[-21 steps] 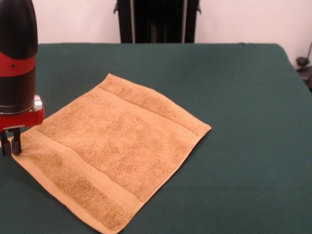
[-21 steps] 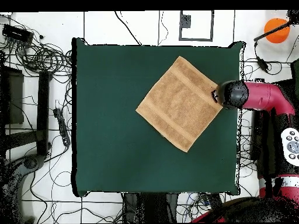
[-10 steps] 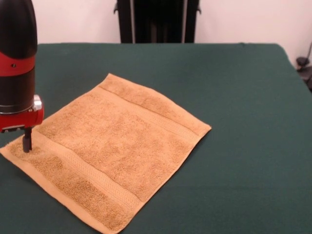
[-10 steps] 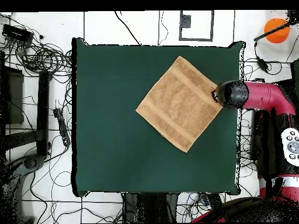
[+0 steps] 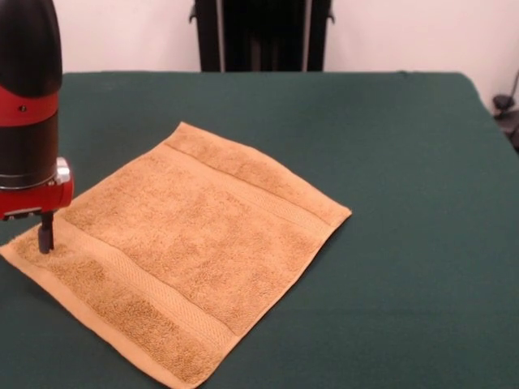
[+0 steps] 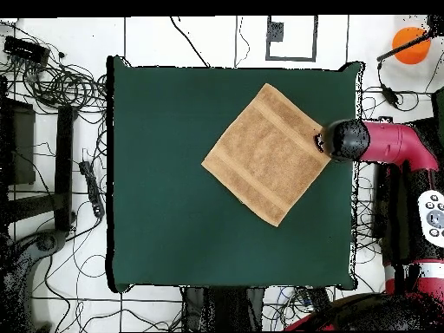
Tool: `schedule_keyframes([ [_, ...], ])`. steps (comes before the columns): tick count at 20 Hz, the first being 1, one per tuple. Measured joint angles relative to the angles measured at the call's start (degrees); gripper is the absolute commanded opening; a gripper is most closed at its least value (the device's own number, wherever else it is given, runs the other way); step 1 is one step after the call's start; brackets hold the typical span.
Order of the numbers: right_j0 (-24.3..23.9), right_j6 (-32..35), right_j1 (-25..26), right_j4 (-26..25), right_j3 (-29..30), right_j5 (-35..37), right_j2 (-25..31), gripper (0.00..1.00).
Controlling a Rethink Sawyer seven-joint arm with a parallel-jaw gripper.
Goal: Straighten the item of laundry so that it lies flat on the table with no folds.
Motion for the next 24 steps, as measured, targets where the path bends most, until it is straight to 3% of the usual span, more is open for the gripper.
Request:
schedule_keyframes([
  [7,1.0,0.1,-2.2,0.5,4.7,-6.5,-1.8,1.00],
  [14,5.2,1.4,-4.9,2.4,9.9,-15.2,-5.9,1.00],
  [19,8.8,5.5,-6.1,5.5,12.9,-21.2,-8.9,1.00],
  [24,9.2,7.5,-6.1,8.6,14.3,-23.5,-9.4,1.00],
])
